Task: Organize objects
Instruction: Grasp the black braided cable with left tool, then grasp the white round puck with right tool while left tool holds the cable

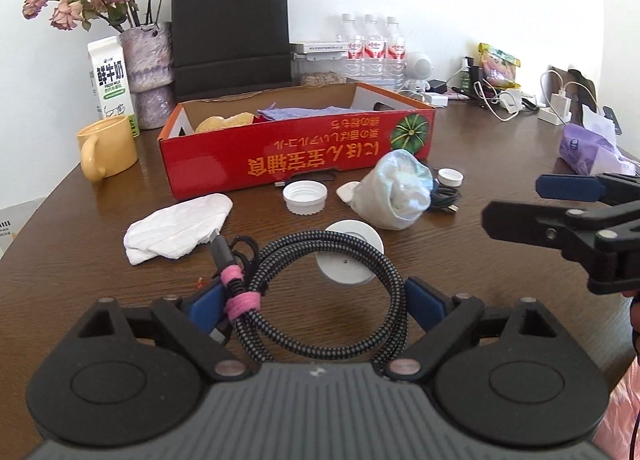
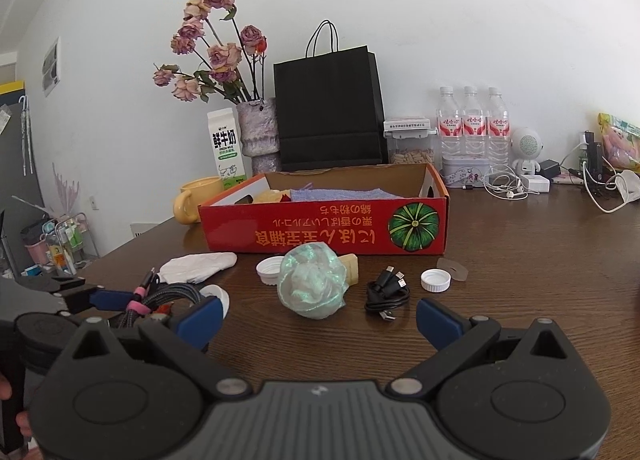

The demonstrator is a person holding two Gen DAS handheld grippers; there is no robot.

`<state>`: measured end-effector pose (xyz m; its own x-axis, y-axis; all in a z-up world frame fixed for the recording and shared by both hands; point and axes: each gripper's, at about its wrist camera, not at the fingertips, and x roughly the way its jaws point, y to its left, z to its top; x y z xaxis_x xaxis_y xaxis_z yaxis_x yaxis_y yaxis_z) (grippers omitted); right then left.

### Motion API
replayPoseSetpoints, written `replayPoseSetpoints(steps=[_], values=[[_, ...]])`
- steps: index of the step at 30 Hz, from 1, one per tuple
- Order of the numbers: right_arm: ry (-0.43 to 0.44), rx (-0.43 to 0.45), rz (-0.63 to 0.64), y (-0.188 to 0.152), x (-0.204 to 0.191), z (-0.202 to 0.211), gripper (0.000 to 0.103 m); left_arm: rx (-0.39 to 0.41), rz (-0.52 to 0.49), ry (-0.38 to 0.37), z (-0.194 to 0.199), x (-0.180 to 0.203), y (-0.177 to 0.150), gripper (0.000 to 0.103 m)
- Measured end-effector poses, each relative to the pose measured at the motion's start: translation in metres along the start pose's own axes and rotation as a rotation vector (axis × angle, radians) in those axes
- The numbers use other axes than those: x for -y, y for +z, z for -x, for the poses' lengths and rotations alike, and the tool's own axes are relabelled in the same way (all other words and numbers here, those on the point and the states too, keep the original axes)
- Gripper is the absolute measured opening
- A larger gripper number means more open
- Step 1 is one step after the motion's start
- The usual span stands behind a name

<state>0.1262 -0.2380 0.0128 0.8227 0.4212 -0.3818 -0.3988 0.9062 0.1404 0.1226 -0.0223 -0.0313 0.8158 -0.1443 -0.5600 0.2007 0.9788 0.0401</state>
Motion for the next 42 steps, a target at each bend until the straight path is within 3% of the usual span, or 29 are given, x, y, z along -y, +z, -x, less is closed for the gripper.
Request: replayPoseSetpoints(steps=[3,7,10,18,20,21,22,24,25,30,35,38,42], values=[[0.033,-0.003,-0.008,0.0,-0.003,0.0,0.098,0.001,-0.013,-0.019,0.004,0.004,-0.005,0.094],[0.124,-0.042,-0.037,0.0,-0.006,-0.008,0.073,0.004,-0.02,-0.034,0.006,0.006,-0.01,0.094],[0.186,-0.091,-0.089,-0.001,-0.007,-0.022,0.065,0.01,-0.021,-0.036,0.007,0.007,-0.011,0.094],[0.305,-0.198,-0.369,-0.001,0.005,-0.062,0.045,0.038,0.01,-0.042,0.007,0.006,-0.01,0.094],[0.334,-0.213,-0.427,-0.002,0.008,-0.068,0.036,0.037,0.03,-0.043,0.006,0.004,-0.009,0.094],[0.357,-0.217,-0.459,-0.004,0.01,-0.07,0.024,0.033,0.037,-0.045,0.005,0.003,-0.01,0.094],[0.378,-0.218,-0.482,-0.005,0.011,-0.072,0.023,0.033,0.044,-0.049,0.005,0.002,-0.01,0.094],[0.375,-0.213,-0.49,-0.005,0.011,-0.072,0.02,0.031,0.05,-0.051,0.005,0.001,-0.01,0.094],[0.373,-0.204,-0.493,-0.005,0.011,-0.071,0.009,0.035,0.051,-0.045,0.006,0.001,-0.01,0.094],[0.331,-0.181,-0.49,-0.006,0.016,-0.068,0.008,0.054,0.051,-0.045,0.012,-0.003,-0.008,0.093],[0.248,-0.156,-0.415,-0.006,0.015,-0.06,0.008,0.034,0.062,0.012,0.01,-0.011,-0.008,0.094],[0.177,-0.149,-0.328,-0.005,0.014,-0.054,0.008,0.015,0.067,0.048,0.008,-0.016,-0.01,0.094],[0.113,-0.126,-0.111,-0.006,-0.002,-0.042,0.008,-0.013,0.068,0.077,0.006,-0.02,-0.013,0.094]])
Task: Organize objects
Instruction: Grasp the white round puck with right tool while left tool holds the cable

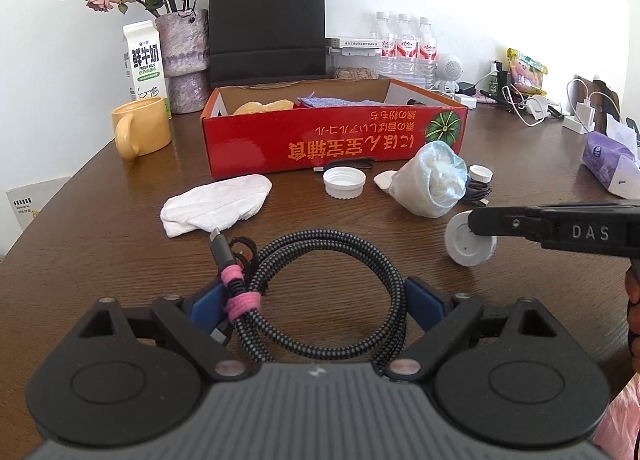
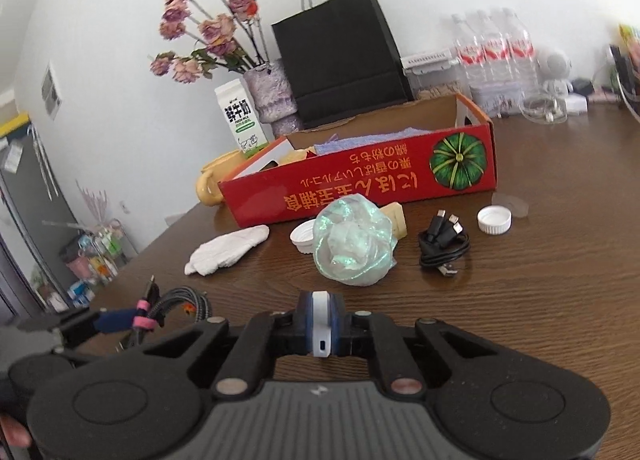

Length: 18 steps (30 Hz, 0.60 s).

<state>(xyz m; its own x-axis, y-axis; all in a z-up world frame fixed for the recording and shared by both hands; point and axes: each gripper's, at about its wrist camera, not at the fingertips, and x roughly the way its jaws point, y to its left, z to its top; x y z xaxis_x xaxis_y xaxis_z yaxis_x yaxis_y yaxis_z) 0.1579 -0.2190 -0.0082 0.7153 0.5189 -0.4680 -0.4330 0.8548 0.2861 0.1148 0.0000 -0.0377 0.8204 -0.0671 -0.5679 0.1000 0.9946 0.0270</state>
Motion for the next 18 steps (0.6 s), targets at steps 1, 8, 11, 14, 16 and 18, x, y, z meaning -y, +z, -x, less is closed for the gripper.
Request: replayPoseSetpoints(steps=[1,8,11,14,16,18], values=[[-0.02,0.001,0.06,-0.001,-0.006,0.001,0.008,-0.008,-0.002,0.005,-0.001,0.0,-0.001,0.094],[-0.082,-0.051,0.229,-0.006,-0.025,-0.005,0.009,-0.056,0.002,0.016,-0.012,0.0,-0.006,0.094],[-0.095,-0.064,0.238,-0.006,-0.025,-0.014,0.012,-0.057,0.002,0.014,-0.012,0.0,-0.006,0.095],[-0.099,-0.067,0.248,-0.004,-0.026,-0.019,0.013,-0.059,0.007,0.012,-0.014,-0.001,-0.006,0.095],[-0.104,-0.064,0.257,0.0,-0.028,-0.023,0.013,-0.059,0.009,0.011,-0.014,-0.001,-0.005,0.095],[-0.102,-0.069,0.261,0.003,-0.03,-0.027,0.013,-0.06,0.013,0.01,-0.015,-0.002,-0.005,0.095]])
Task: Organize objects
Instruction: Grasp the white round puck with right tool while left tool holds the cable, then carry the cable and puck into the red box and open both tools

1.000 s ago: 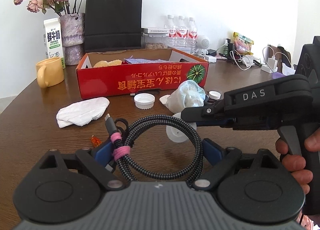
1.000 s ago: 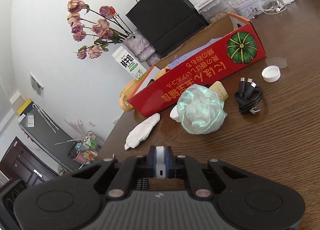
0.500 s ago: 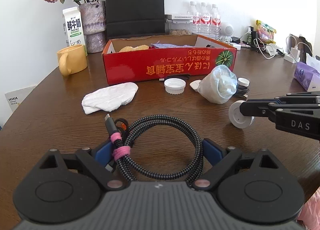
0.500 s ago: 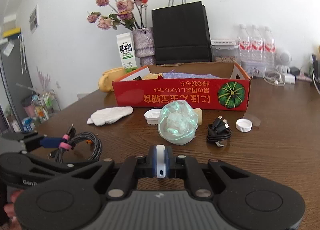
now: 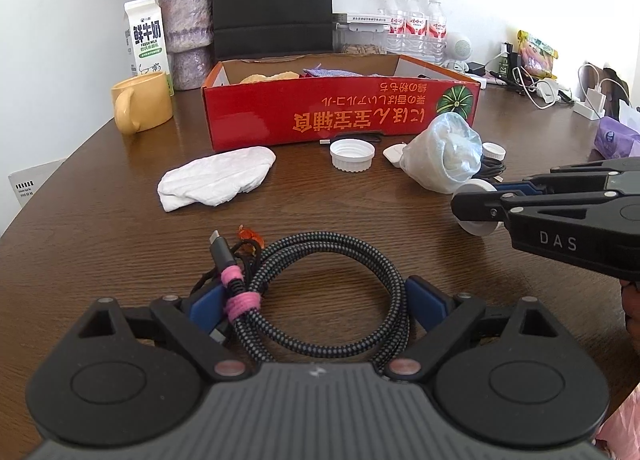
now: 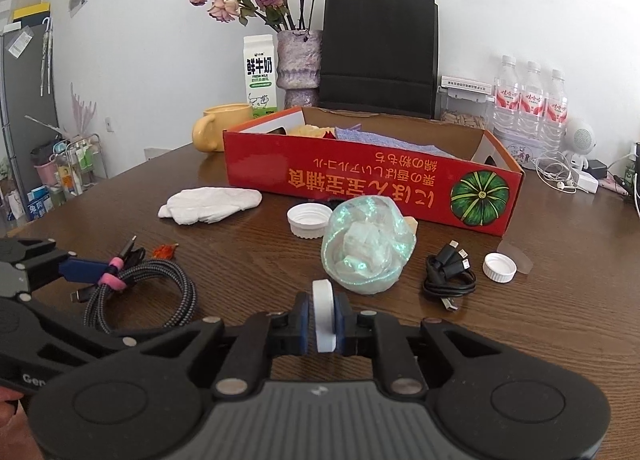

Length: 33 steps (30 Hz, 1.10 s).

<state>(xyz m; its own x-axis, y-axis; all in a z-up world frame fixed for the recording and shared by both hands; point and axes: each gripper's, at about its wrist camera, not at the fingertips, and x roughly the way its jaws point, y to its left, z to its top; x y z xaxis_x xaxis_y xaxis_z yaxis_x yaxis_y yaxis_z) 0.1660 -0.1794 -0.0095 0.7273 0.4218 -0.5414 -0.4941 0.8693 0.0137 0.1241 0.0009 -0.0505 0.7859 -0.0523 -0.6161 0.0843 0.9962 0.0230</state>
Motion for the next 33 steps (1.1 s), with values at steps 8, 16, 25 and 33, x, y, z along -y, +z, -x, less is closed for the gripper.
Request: replayPoseSetpoints(steps=[8,16,25,33], values=[[0.018,0.018,-0.007,-0.004,-0.001,0.007,0.009,0.032,-0.003,-0.004,0.006,0.002,0.0,0.094],[0.023,0.126,-0.032,0.009,0.011,0.03,0.009,0.125,0.001,0.003,0.018,0.003,0.029,0.094],[-0.036,0.26,-0.045,0.063,0.036,0.015,0.009,0.232,0.055,0.036,-0.003,-0.003,0.106,0.094],[-0.093,0.329,-0.061,0.118,0.061,-0.037,0.009,0.262,0.124,0.081,-0.052,-0.007,0.168,0.094]])
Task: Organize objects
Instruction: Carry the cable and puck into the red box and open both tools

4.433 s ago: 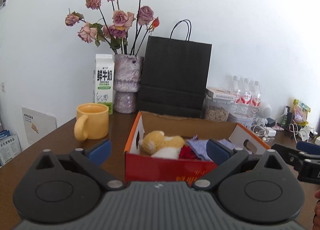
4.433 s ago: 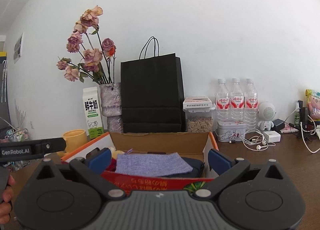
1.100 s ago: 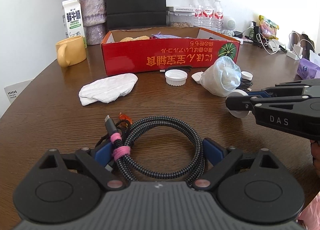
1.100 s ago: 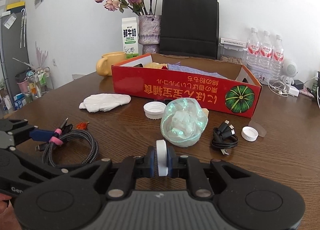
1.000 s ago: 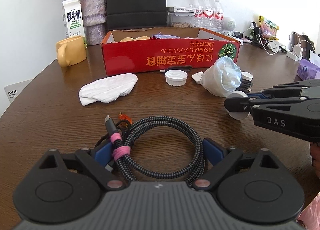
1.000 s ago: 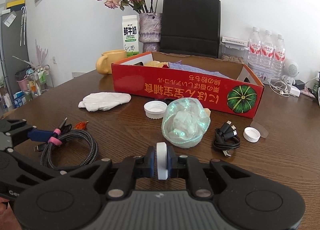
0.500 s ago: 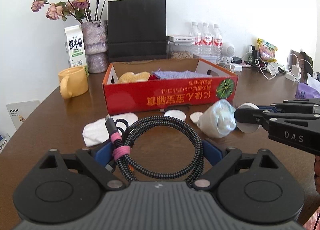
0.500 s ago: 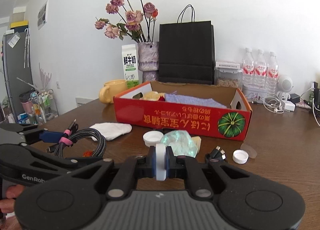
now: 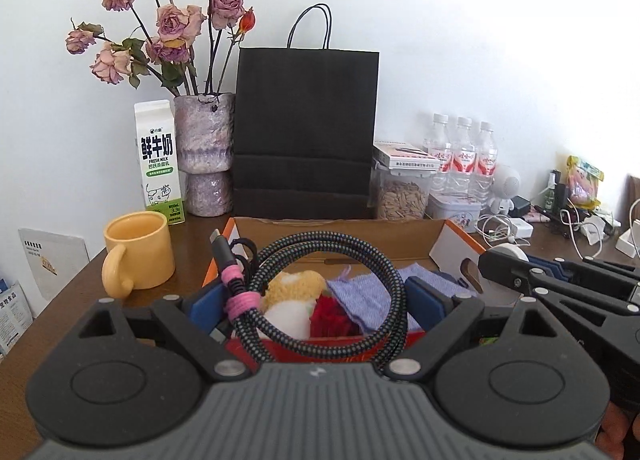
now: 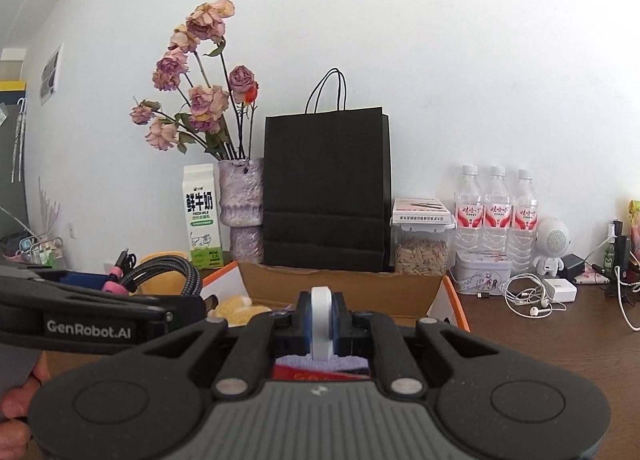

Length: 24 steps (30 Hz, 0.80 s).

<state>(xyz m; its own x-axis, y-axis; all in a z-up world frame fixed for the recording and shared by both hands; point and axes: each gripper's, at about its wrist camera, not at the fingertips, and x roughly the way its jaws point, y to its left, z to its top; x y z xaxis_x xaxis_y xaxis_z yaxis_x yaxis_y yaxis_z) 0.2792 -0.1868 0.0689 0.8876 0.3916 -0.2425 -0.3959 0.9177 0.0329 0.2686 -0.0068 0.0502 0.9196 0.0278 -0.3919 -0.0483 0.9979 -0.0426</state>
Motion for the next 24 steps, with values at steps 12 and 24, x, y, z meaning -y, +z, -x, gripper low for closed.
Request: replayPoseSetpoints(steps=[12,24], values=[[-0.03,-0.022,0.02,0.003,0.02,-0.082,0.009,-0.016,0.095,0.051,-0.082,-0.001,0.019,0.094],[-0.025,-0.091,0.008,-0.005,0.035,-0.114,0.009,-0.064,0.086,0.03,-0.115,-0.007,0.018,0.096]])
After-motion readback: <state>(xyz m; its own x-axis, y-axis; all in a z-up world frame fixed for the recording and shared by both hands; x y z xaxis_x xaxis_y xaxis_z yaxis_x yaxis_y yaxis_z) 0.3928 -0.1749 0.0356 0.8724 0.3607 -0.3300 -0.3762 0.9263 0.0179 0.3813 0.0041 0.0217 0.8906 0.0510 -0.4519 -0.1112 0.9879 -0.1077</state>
